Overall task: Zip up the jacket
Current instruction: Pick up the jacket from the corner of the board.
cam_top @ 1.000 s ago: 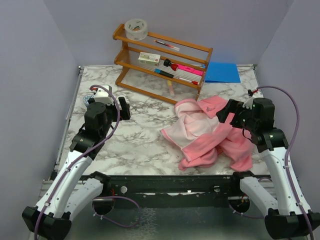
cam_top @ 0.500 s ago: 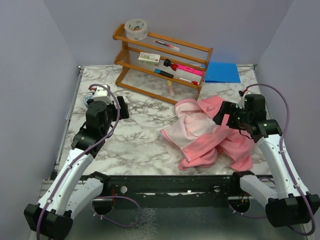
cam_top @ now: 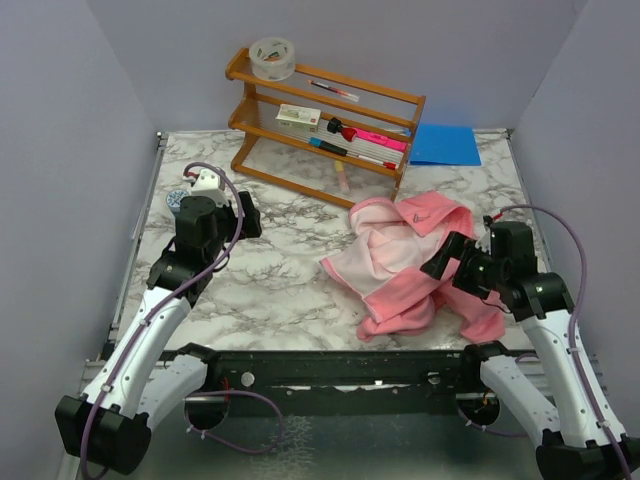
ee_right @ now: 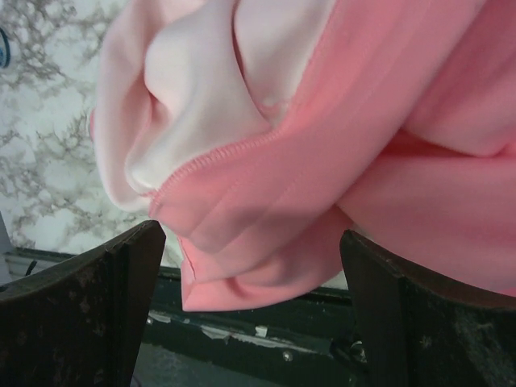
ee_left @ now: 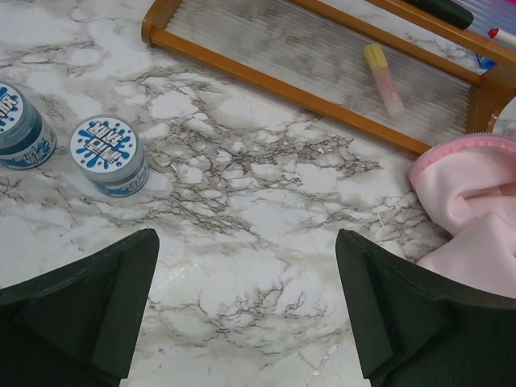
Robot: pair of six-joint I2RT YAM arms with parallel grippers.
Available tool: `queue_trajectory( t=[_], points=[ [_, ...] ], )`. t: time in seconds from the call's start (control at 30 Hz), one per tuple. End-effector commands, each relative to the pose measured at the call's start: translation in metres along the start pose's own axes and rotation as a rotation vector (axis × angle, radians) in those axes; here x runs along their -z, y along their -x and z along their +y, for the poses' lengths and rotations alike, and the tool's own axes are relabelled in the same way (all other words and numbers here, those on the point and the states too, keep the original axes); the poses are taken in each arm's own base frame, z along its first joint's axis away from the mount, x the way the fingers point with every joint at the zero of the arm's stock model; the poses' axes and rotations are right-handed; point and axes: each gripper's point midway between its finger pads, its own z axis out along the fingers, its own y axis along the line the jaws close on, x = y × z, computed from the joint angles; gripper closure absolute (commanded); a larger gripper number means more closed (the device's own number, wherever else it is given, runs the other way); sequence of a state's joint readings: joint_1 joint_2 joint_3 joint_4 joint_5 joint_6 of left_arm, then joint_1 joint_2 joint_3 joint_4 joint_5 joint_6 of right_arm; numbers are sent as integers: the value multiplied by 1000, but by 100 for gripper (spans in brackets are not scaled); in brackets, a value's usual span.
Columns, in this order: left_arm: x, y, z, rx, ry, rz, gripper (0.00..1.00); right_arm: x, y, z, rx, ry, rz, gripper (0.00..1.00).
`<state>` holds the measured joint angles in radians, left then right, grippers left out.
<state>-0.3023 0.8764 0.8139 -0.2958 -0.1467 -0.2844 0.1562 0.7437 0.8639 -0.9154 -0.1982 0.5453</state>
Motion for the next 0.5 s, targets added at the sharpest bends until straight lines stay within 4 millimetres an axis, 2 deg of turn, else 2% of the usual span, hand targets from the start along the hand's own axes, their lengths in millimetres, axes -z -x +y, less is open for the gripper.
queue_trajectory(
  t=[0.0,0.07,0.13,0.23,0.33,0.47],
  points=[
    [0,-1,-6,7,-34,6,1,0,-51,-6,-107,3,196,0],
    [0,-1,-7,8,-39,10,1,-6,-63,-5,-128,33,243,0],
    [0,-3,-8,10,-44,16,1,-14,-66,1,-149,85,249,0],
    [2,-6,-12,44,-59,29,1,-24,-52,20,-155,203,189,0],
    [3,-18,-25,150,-117,77,1,-25,-31,39,-139,301,102,5],
    [5,-40,-58,323,-265,162,1,-23,-13,56,-114,389,38,23]
  ],
)
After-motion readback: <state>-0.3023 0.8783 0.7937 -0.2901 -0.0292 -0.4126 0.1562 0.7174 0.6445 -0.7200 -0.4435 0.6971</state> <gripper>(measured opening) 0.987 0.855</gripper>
